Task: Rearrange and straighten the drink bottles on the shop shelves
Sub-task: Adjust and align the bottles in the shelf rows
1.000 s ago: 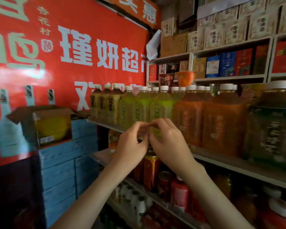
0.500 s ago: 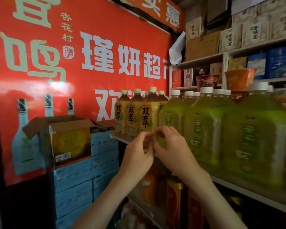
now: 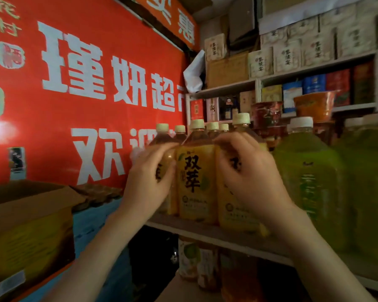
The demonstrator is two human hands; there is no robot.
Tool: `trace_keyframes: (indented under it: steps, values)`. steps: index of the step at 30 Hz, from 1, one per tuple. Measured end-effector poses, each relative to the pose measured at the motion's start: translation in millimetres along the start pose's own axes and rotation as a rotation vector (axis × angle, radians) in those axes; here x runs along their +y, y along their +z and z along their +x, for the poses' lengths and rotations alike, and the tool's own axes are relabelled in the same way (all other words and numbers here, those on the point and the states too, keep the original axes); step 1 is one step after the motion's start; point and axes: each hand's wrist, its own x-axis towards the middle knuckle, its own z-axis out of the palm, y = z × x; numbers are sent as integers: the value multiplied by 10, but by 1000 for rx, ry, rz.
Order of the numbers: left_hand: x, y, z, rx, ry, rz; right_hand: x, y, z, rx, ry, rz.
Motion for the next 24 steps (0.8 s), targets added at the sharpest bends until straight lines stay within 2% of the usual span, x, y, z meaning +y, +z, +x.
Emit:
trace_keyframes:
  steps: [4,7,9,13,15,17,20,24]
  values:
    - [-365,-94,409,-29,118,-99,-182,-10,374,105,4,-236]
    - [-435,-73,568,-71,191,-132,-164,-38,564,64,115,-457]
    - [-364,-54,663,-122,199,-121,-156,-78,649,-99,237,-528]
    - [-262,15,921,-353,237,-19,-111,-140,778,-543,432,-587]
    - [-248,102,1022,-458,291,86,-59,-175,793,-627,489,-629]
    - [-235,192,1063,-561,332,155,6,-184,782,-644,493,-654]
    - [-178,265,1064,-723,266,-11,40,-210,773,-607,491,-589]
    - [-192,301,1108,-768,253,-142,-18,-183,811,-570,490,-630]
